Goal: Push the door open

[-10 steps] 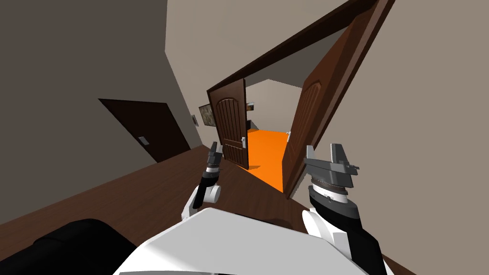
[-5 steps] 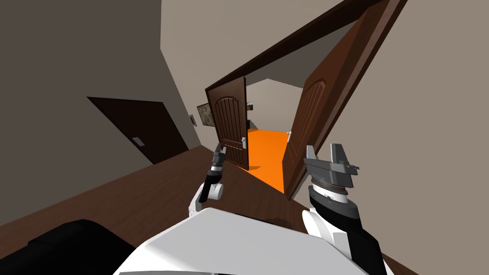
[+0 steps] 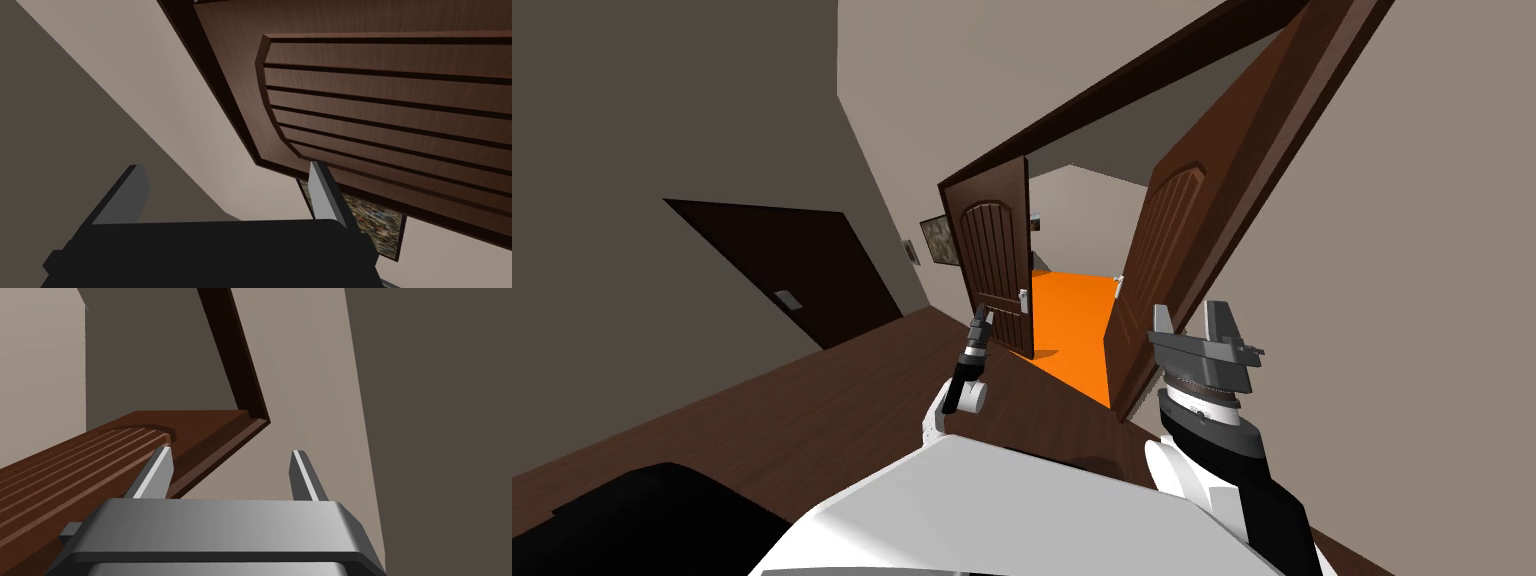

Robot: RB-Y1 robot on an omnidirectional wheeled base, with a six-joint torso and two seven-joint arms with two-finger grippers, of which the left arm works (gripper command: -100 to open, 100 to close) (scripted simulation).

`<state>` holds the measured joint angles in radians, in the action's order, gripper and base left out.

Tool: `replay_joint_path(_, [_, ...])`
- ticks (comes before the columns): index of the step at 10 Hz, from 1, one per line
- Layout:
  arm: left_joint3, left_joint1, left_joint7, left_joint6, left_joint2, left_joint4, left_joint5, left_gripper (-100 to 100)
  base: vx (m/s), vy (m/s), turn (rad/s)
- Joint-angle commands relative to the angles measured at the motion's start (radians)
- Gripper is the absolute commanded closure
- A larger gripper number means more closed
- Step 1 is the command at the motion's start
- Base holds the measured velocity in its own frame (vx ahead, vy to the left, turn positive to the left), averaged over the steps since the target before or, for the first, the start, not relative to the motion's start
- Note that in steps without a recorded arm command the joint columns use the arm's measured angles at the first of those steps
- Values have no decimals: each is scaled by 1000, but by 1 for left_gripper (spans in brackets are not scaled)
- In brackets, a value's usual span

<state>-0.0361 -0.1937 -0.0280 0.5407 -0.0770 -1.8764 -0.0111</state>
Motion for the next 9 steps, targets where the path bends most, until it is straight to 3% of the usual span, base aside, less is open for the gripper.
replay_joint_path(1, [-8, 41, 5, -10, -1, 50, 5, -100, 70, 95, -58])
replay_joint_path(4, [-13, 66, 11, -12, -3, 113, 9, -100, 48, 53, -30])
replay_joint_path(6, [-24, 116, 21, -18, -7, 182, 18, -100, 50, 67, -48])
replay_joint_path(7, [-24, 116, 21, -18, -7, 202, 18, -100, 58, 68, -34])
replay_joint_path(8, [-29, 141, 26, -20, -9, 245, 22, -100, 61, 65, -35])
replay_joint_path(9, [-29, 141, 26, -20, -9, 248, 22, -100, 44, 48, -25])
